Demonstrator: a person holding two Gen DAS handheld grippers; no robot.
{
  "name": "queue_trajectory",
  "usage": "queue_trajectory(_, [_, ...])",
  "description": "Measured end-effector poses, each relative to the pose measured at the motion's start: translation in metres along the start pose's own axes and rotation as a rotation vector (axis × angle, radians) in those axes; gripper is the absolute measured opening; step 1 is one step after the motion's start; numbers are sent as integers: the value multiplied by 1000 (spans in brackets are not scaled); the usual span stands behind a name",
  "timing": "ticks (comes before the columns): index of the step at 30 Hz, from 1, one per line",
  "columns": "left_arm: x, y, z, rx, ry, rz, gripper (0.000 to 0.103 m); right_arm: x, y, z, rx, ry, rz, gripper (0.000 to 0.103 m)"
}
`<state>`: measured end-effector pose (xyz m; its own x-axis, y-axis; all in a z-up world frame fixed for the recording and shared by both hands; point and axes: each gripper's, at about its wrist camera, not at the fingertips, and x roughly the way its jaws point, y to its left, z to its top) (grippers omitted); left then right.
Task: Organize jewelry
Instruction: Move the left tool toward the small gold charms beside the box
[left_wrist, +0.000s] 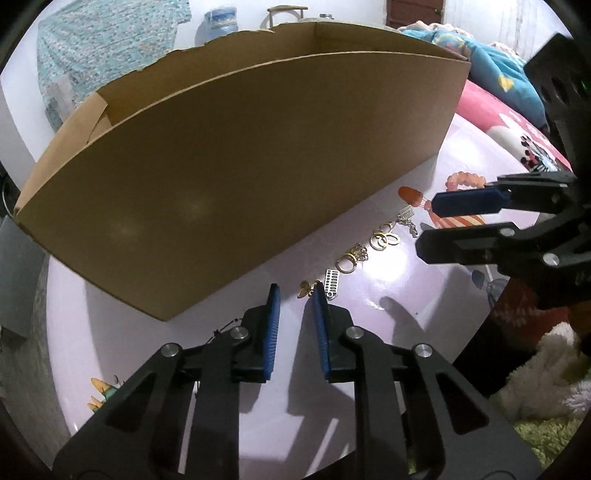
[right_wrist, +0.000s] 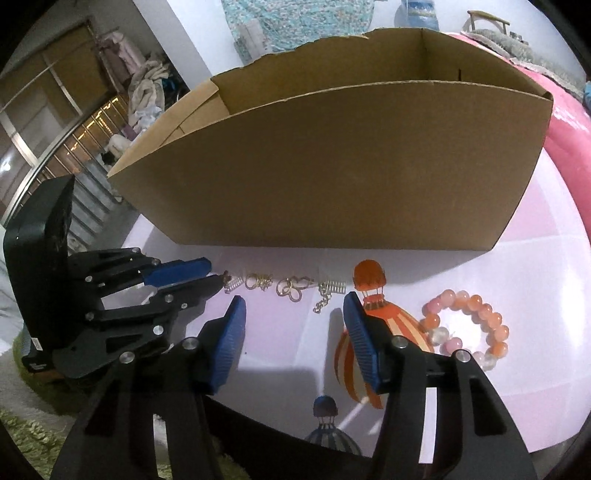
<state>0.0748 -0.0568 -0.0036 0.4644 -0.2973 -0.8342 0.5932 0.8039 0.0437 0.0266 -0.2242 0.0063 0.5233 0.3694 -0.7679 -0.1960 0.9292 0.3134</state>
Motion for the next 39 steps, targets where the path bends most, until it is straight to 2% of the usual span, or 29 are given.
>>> queue_trajectory(5, [3, -5, 5, 14, 19, -42, 17, 4, -1, 5, 10, -1, 8, 54])
queue_trajectory(22, [5, 1, 11, 11, 42, -39, 17, 0, -6, 2, 29, -16, 12, 54])
queue_trajectory(25, [5, 1, 12, 12, 43, -36, 16, -2, -6, 1, 33, -21, 11, 54])
queue_trajectory(26, [6, 1, 12, 13, 42, -35, 12, -3, -6, 0, 34, -23, 10, 54])
queue_trajectory(39, [1, 3, 4, -4, 25, -24, 12, -14, -6, -6, 33, -43, -10, 53])
